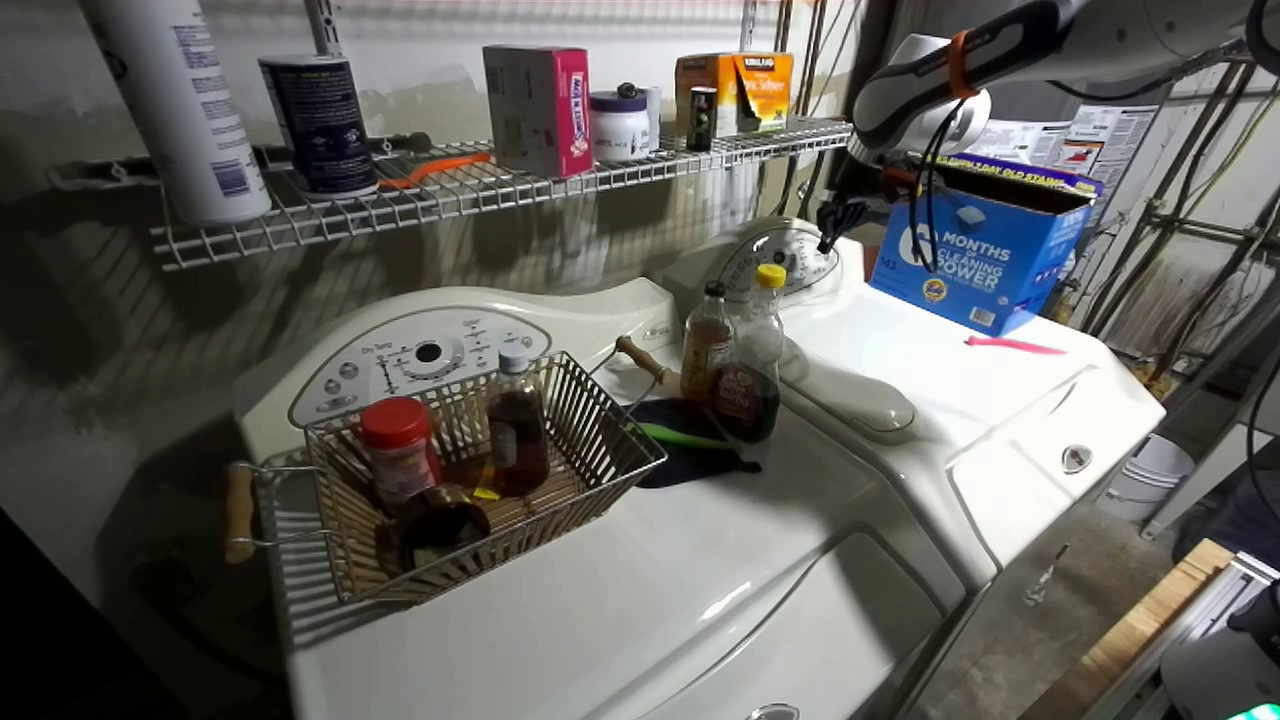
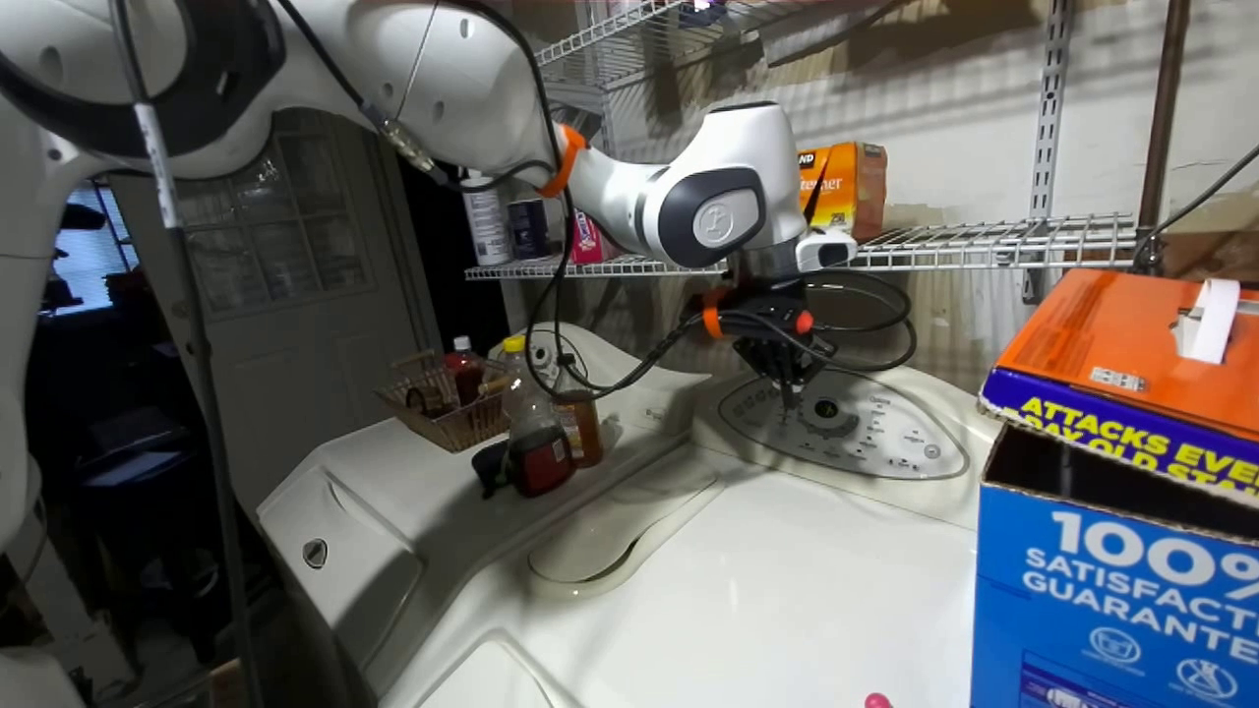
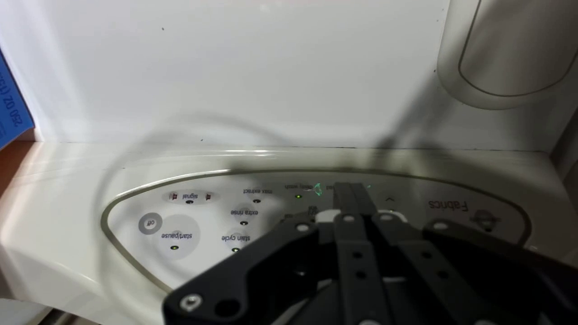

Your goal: Press a button on the washing machine on the right.

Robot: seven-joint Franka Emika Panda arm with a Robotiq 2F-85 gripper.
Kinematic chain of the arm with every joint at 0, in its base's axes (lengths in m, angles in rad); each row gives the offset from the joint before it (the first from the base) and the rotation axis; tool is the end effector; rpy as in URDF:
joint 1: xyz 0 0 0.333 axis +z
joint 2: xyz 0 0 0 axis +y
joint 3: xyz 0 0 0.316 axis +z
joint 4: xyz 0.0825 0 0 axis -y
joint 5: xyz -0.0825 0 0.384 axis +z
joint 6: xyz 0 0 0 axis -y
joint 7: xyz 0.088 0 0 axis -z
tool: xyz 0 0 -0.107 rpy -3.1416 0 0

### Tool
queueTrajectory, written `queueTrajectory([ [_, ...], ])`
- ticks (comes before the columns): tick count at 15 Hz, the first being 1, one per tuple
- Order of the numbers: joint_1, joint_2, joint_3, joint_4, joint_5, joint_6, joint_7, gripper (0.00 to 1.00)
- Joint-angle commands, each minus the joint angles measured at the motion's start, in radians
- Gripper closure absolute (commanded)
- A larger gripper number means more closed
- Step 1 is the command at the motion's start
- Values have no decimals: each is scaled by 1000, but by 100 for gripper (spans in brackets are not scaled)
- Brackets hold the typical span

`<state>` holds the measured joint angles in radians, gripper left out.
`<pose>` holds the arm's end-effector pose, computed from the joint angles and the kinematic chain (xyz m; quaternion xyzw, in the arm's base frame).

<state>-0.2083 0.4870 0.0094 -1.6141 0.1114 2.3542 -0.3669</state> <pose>0.6920 -0.1389 0.3691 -0.9898 -0.0484 -0.1339 0.0092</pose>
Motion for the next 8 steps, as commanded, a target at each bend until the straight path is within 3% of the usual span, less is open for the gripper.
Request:
queueTrajectory([
  [1,0,0,-1,3,0,-4,0,100],
  [8,-2,109,-9,68,-15,119,7,100],
])
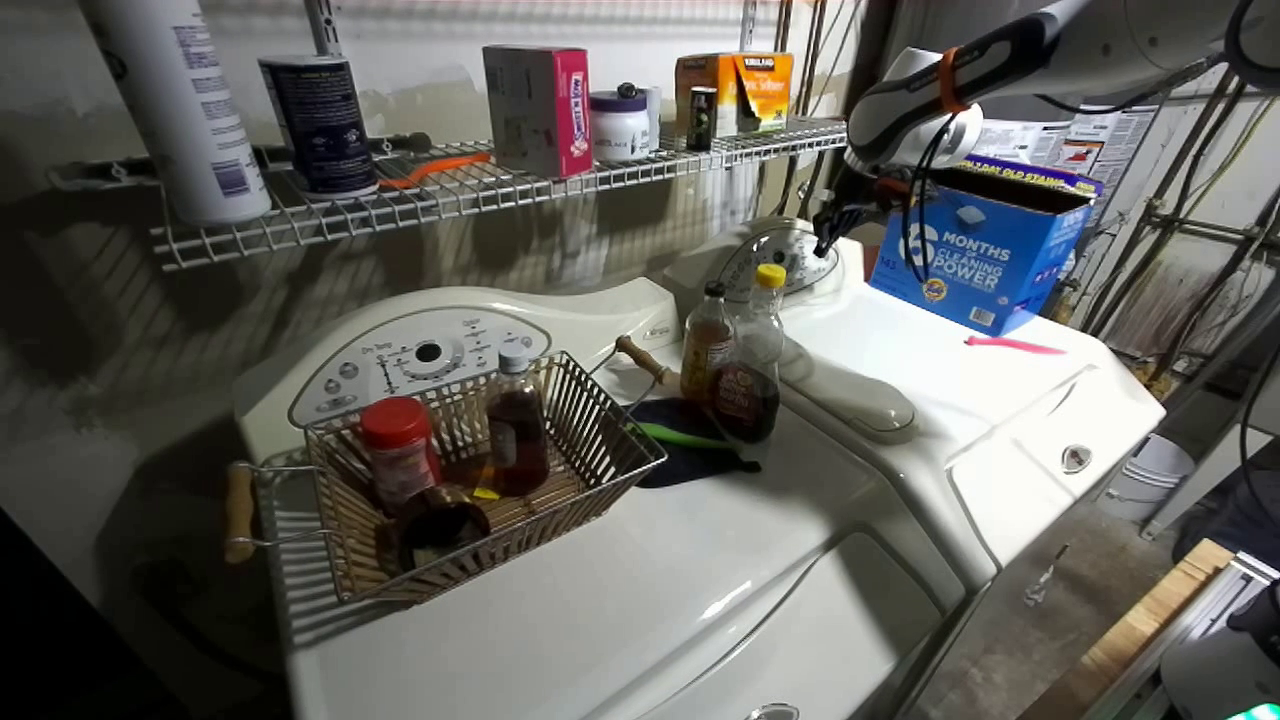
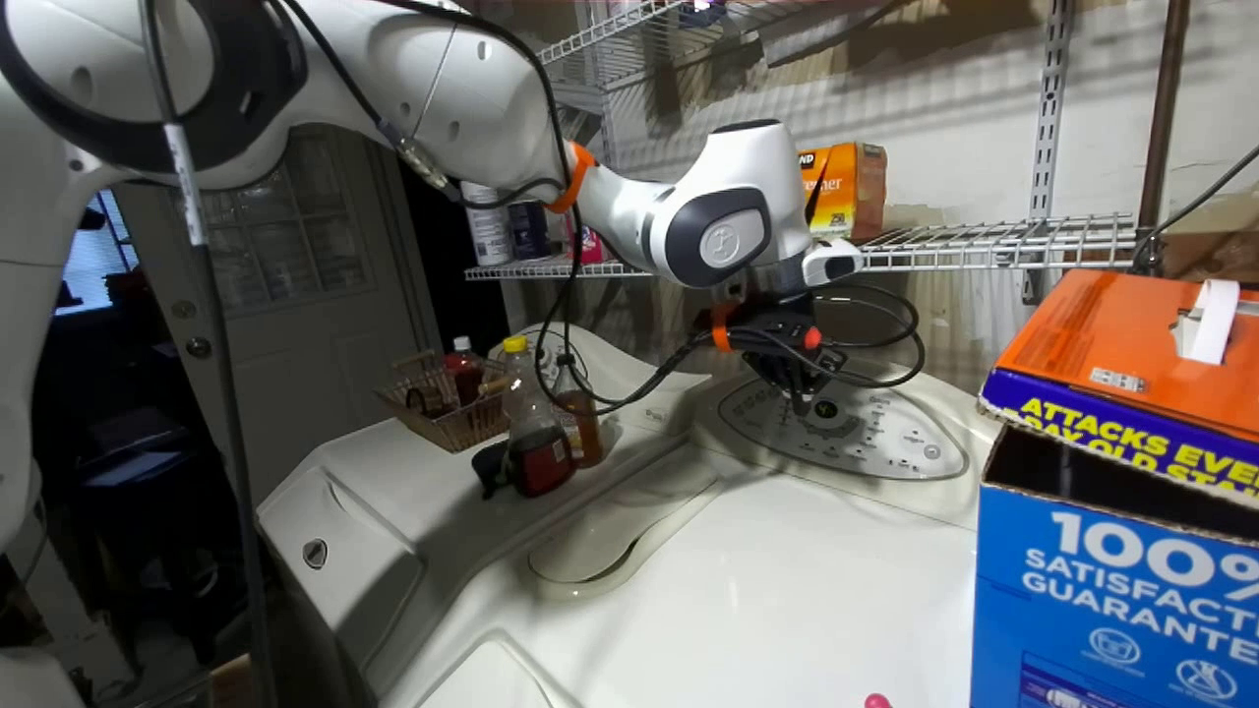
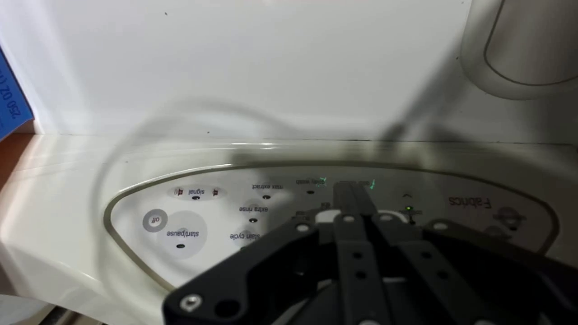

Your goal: Press a button on the washing machine on the right.

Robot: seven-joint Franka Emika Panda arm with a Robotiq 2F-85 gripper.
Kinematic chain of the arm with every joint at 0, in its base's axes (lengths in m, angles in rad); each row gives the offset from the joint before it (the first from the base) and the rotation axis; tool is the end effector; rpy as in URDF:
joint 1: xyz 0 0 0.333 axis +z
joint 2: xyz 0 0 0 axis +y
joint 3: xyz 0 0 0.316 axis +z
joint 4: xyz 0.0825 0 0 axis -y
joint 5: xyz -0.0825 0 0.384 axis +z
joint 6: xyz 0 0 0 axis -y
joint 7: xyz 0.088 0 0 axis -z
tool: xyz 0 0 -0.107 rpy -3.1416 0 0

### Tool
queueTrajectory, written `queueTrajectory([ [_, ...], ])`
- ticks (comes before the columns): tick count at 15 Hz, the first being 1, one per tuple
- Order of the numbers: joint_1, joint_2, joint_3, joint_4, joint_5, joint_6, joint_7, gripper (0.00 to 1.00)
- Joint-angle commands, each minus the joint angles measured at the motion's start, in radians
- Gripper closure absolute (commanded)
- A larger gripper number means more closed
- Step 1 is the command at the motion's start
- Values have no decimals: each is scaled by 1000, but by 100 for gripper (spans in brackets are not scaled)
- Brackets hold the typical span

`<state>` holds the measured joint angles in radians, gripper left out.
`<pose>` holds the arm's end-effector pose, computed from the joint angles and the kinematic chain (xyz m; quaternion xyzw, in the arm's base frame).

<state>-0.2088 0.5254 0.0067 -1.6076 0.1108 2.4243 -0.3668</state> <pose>0.6992 -0.1435 0.3529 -0.9875 -0.0447 -0.1513 0.0012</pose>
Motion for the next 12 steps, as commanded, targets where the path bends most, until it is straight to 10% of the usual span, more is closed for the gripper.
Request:
queueTrajectory([
  [1,-2,85,-9,71,-19,53,12,100],
  [12,-4,217,-36,197,-52,101,41,100],
])
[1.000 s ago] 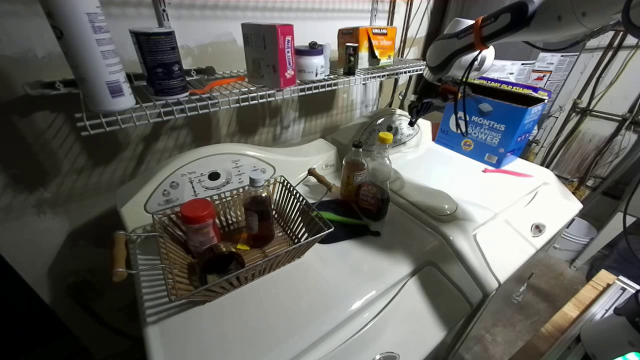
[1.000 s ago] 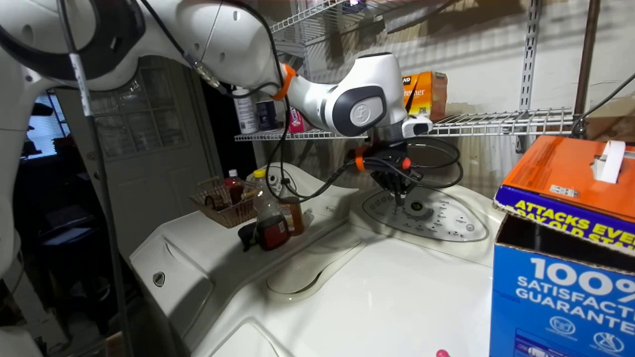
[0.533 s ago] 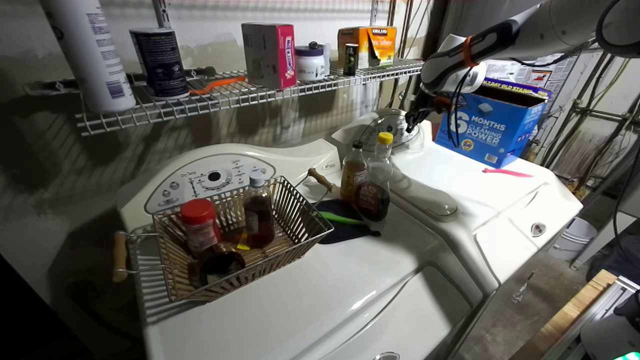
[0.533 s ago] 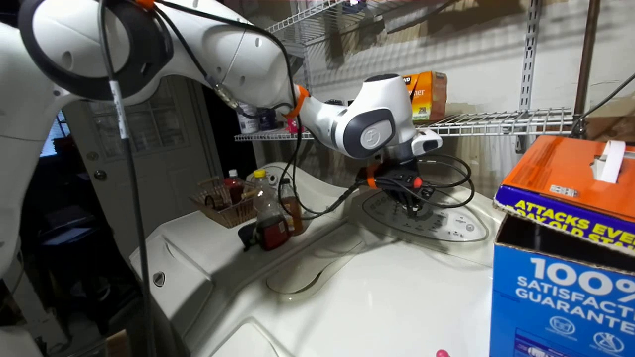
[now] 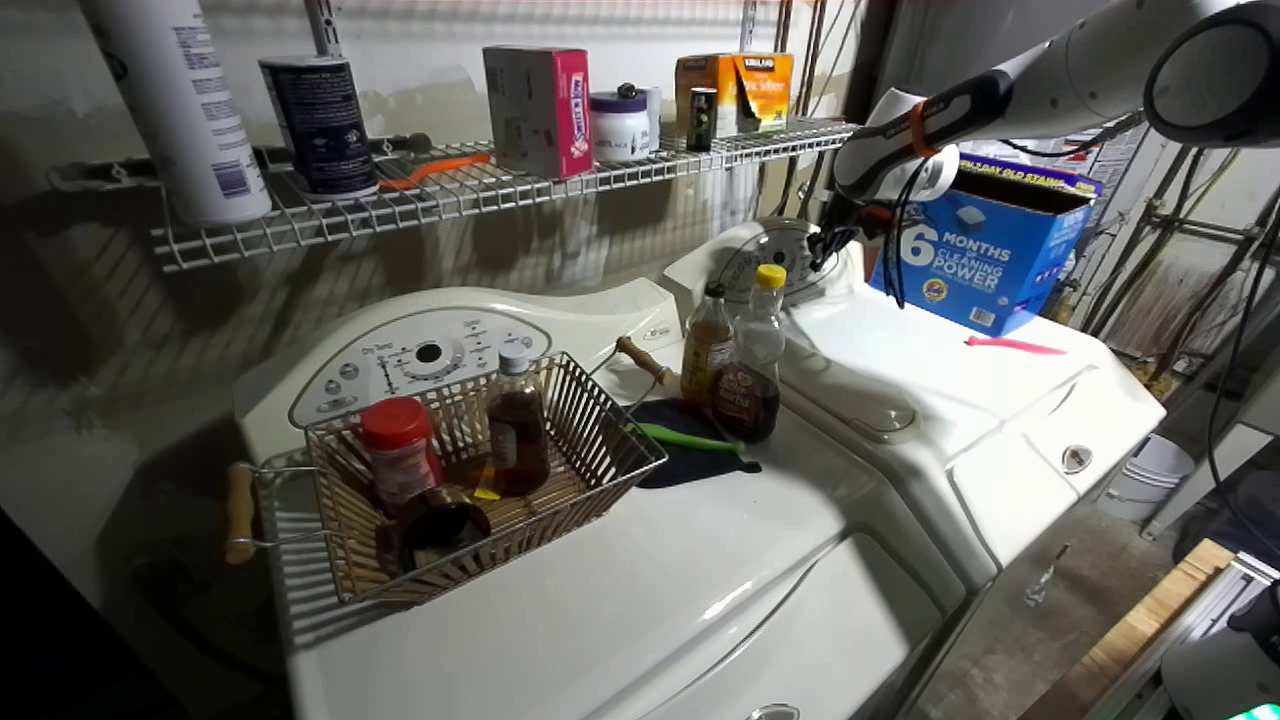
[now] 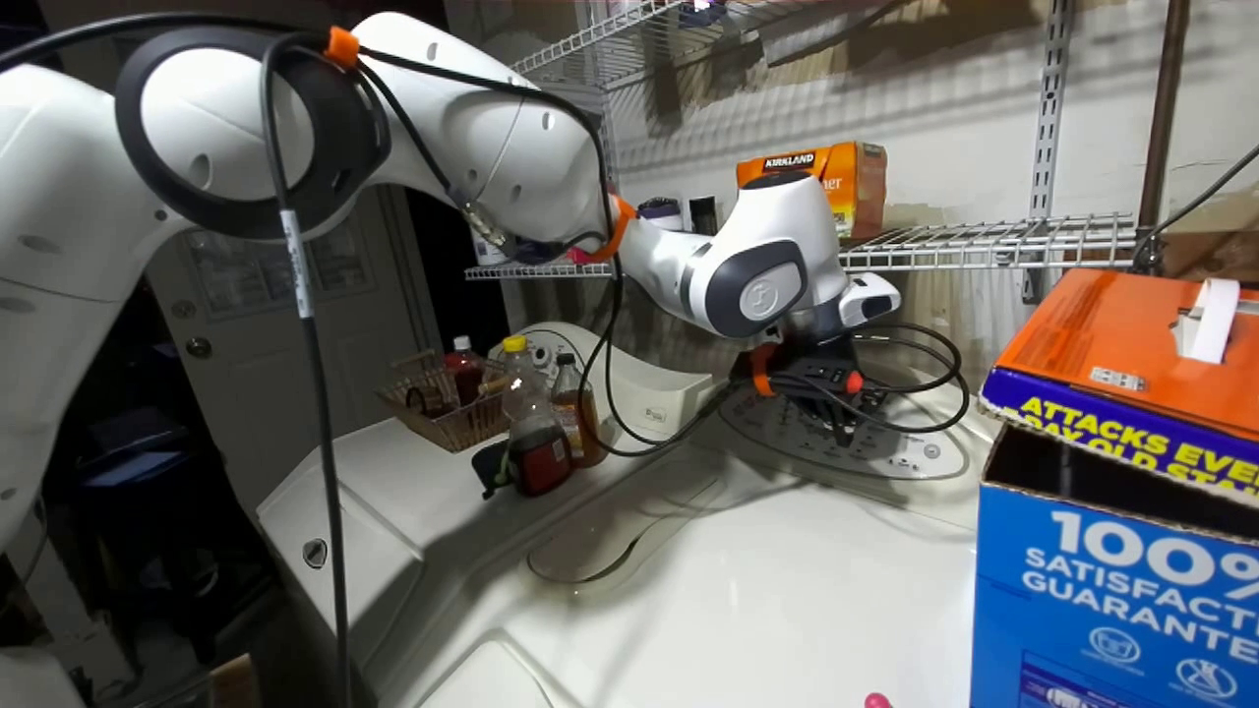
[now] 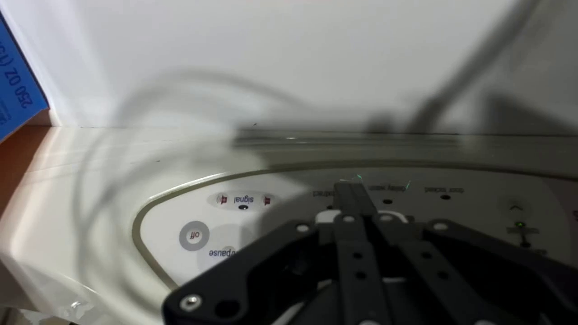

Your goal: Press a button on the washing machine on the right.

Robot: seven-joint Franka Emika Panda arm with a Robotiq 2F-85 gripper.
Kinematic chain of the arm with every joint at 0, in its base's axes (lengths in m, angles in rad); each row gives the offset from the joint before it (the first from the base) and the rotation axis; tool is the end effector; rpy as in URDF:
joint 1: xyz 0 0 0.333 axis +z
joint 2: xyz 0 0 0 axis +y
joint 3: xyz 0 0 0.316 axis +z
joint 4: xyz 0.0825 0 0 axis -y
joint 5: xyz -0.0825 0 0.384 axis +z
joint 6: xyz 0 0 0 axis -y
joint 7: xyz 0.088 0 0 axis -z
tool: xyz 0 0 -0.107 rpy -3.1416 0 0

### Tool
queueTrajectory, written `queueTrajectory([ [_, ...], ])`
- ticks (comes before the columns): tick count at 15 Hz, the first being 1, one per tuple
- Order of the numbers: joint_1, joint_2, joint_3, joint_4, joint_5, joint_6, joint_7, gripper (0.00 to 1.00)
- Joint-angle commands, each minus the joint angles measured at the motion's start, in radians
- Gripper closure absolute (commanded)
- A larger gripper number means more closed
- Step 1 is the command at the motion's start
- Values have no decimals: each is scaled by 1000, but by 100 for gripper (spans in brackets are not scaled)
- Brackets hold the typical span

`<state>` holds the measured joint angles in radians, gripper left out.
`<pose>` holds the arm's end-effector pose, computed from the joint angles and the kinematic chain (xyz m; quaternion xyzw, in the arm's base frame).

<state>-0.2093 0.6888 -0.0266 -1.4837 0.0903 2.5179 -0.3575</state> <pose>0.7269 -0.1714 0.3044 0.9843 0.0327 0.1716 0.0269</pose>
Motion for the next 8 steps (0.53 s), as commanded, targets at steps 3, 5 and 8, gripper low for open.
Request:
queueTrajectory([
  [3,-6,78,-7,105,-37,10,32,100],
  [5,-8,90,-5,119,-40,13,26,100],
  [8,-8,108,-5,143,-45,8,28,100],
])
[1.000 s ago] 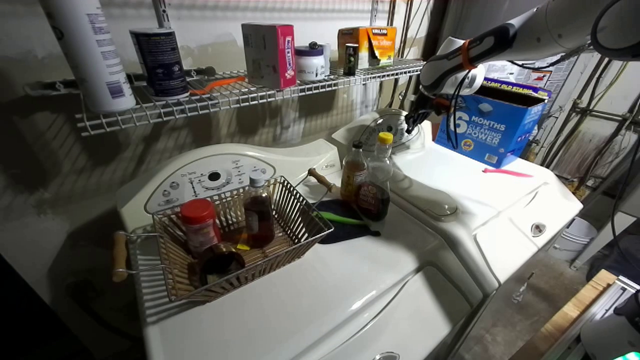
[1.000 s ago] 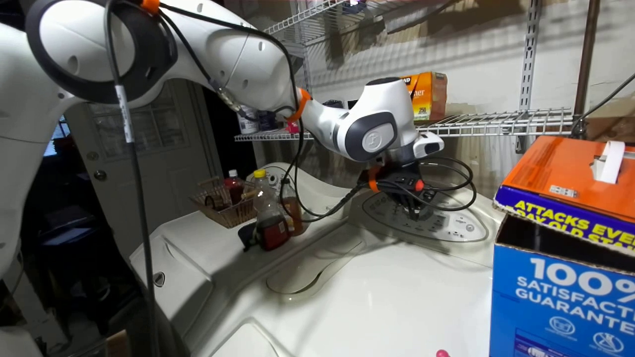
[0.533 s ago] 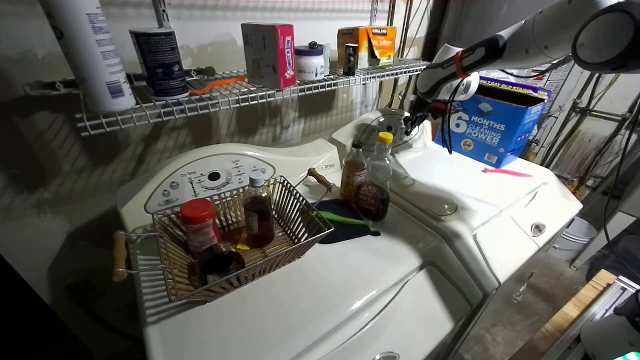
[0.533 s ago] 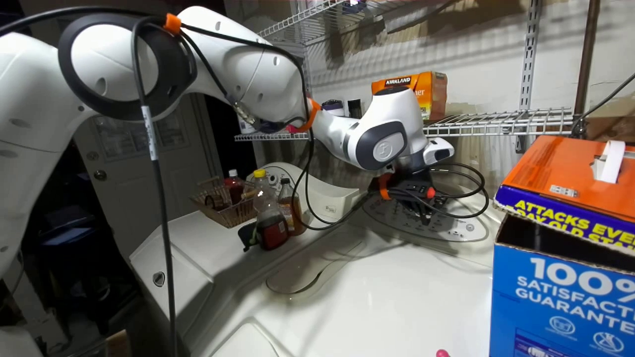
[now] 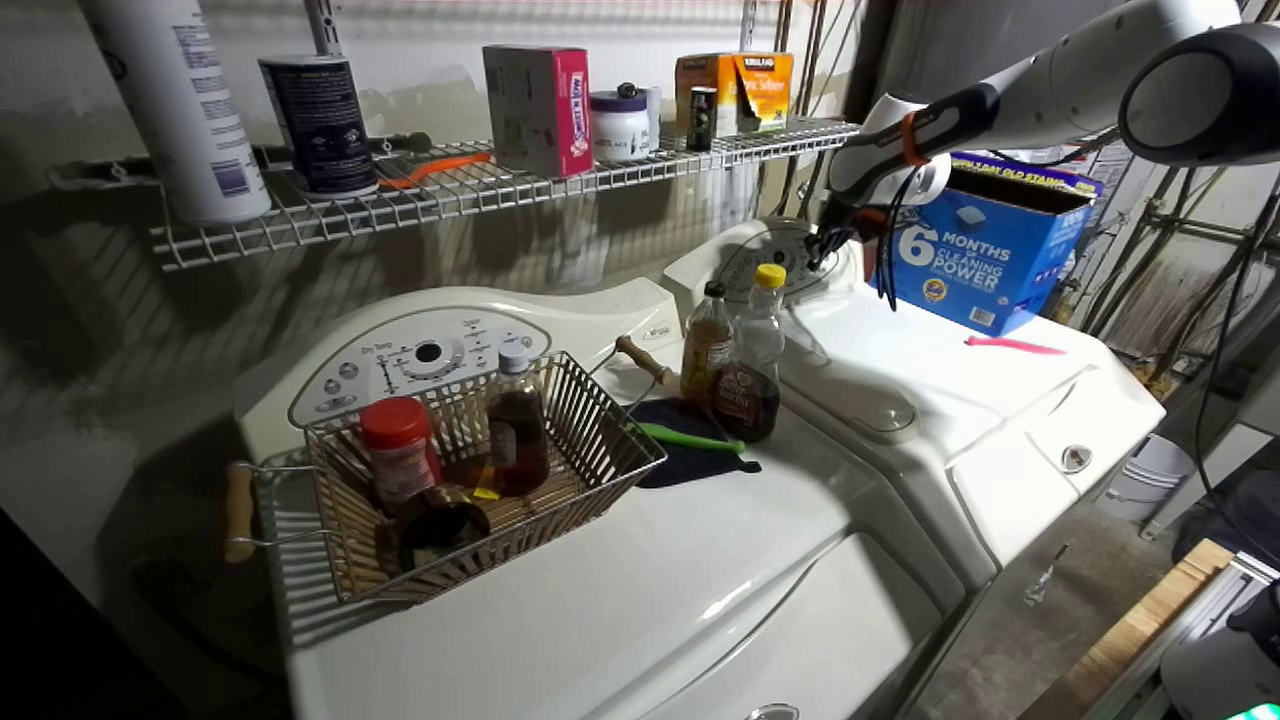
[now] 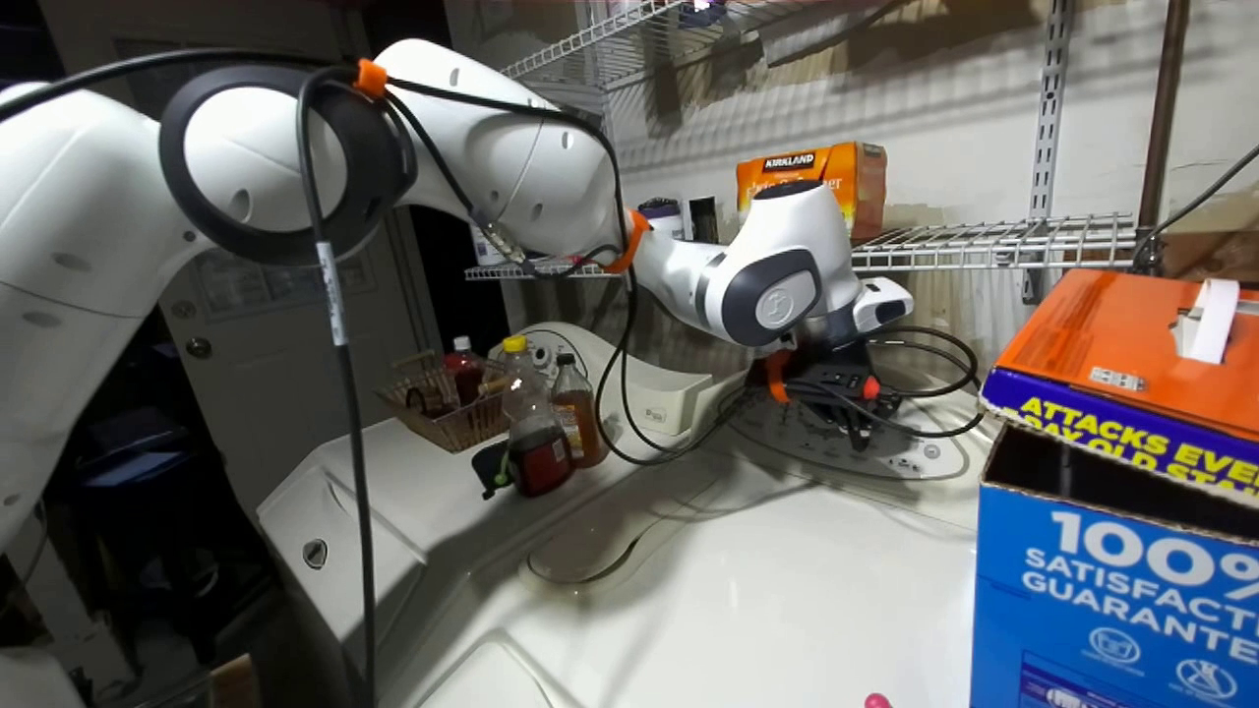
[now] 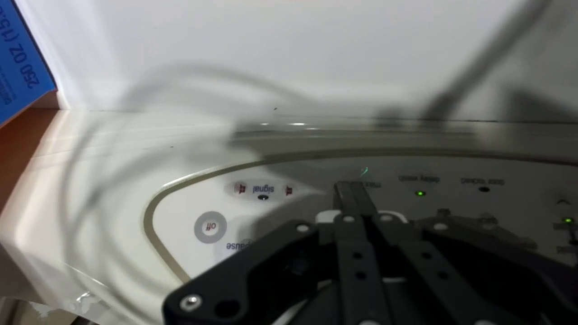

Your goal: Press a button on the washing machine on the right.

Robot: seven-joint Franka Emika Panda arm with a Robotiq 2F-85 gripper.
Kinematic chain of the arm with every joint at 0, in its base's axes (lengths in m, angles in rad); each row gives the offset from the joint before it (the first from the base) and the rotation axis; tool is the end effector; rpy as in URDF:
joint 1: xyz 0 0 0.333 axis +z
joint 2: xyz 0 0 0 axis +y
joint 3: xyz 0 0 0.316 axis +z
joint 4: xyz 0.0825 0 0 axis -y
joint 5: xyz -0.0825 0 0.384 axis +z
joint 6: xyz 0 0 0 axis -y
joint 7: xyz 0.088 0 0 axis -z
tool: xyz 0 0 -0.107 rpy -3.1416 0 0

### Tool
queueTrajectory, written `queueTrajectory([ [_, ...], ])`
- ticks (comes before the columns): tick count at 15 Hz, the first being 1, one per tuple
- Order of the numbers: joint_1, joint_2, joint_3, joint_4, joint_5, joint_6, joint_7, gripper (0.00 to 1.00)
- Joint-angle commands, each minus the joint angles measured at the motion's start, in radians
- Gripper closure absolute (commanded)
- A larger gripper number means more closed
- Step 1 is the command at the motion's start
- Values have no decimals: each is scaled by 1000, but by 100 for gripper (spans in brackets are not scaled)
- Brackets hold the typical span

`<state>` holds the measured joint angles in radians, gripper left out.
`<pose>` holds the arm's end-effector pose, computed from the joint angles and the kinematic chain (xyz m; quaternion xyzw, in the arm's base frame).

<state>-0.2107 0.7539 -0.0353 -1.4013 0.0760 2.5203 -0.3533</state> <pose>0.7410 -0.1802 0.2956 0.9826 0.0333 0.1785 0.0380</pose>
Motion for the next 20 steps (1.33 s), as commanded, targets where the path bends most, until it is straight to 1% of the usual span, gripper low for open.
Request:
queueTrajectory([
  [1,-5,48,2,66,-33,6,25,100],
  [12,-6,87,5,114,-33,-15,32,100],
  [16,2,102,1,122,-36,10,46,100],
  [17,9,113,-3,122,-38,35,59,100],
  [20,24,133,-7,128,-41,59,101,100],
])
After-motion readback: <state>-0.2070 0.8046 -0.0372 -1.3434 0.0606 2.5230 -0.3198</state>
